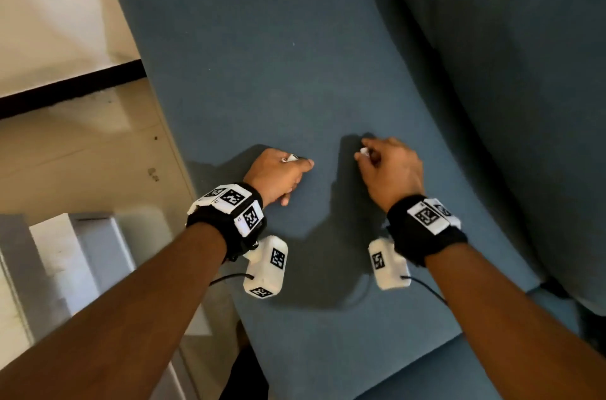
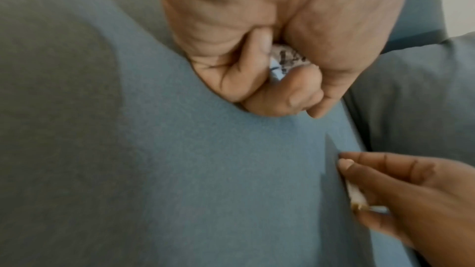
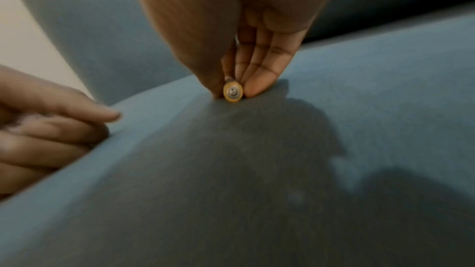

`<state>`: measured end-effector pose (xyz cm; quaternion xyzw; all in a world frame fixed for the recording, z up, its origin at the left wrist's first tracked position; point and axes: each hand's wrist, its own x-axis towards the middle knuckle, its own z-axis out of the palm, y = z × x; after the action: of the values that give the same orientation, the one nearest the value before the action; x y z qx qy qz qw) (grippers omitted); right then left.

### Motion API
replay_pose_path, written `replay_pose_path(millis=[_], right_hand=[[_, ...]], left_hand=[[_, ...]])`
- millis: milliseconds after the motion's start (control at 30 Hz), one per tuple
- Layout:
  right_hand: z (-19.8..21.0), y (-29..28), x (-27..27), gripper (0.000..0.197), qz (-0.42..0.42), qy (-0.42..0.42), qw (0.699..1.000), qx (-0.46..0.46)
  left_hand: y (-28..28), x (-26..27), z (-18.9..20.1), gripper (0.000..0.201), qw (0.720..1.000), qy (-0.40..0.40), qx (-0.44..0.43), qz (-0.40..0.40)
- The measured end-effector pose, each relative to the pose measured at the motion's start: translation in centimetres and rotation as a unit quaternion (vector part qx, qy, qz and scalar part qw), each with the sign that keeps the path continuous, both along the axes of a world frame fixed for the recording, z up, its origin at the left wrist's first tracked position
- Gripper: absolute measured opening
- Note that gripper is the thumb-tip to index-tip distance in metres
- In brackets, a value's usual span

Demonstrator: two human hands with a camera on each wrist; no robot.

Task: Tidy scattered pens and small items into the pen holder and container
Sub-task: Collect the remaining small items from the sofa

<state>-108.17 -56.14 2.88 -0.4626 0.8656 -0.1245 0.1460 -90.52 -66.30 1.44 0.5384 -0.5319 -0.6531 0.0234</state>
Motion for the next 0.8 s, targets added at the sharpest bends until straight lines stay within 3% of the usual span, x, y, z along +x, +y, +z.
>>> replay_pose_path(millis=[67,133,233,333,400,467,533,667,733,800], right_hand=[[-0.3,2.5,1.7,0.024,-0.077,-0.119,0.989,-0.038],[-0.5,4.3,3.6,0.018,-0.156,-0.243,0.955,-0.069],[0.9,7.5,7.0,0.012,-0.188,-0.318,0.922,-0.114],[3.1,10.8,9.7,0.011,-0.145,-0.364,0.91,-0.135],[4.6,13.5,10.7,0.013,-0.108,-0.381,0.91,-0.123],[5.6,16.1,10.7,0.021,-0.047,-0.335,0.938,-0.078],[6.2,20.0,9.9,0.023,-0.029,-0.272,0.959,-0.074],[6.4,30.2,7.3,0.018,-0.085,-0.262,0.956,-0.1],[4.9,36.6,6.3,0.036,-0.037,-0.167,0.985,0.033],[3.3,42.7,6.6,0.065,0.028,-0.096,0.975,0.196]], left_hand=[[1.0,0.4,0.5,0.039,1.0,0.004,-0.021,0.001],[2.4,1.1,0.8,0.035,0.997,0.004,-0.082,-0.002],[7.0,2.1,1.4,0.031,0.993,0.011,-0.117,0.009],[13.2,2.7,2.5,0.028,0.998,0.027,-0.044,0.03],[17.3,2.8,3.8,0.039,0.991,0.064,0.06,0.099],[20.5,2.8,4.9,0.05,0.964,0.103,0.173,0.171],[23.9,2.9,5.6,0.049,0.948,0.122,0.217,0.196],[31.0,2.2,6.2,0.044,0.972,0.088,0.146,0.159],[34.7,2.1,6.4,0.044,0.982,0.072,0.121,0.128],[37.9,2.7,6.2,0.045,0.987,0.051,0.109,0.109]])
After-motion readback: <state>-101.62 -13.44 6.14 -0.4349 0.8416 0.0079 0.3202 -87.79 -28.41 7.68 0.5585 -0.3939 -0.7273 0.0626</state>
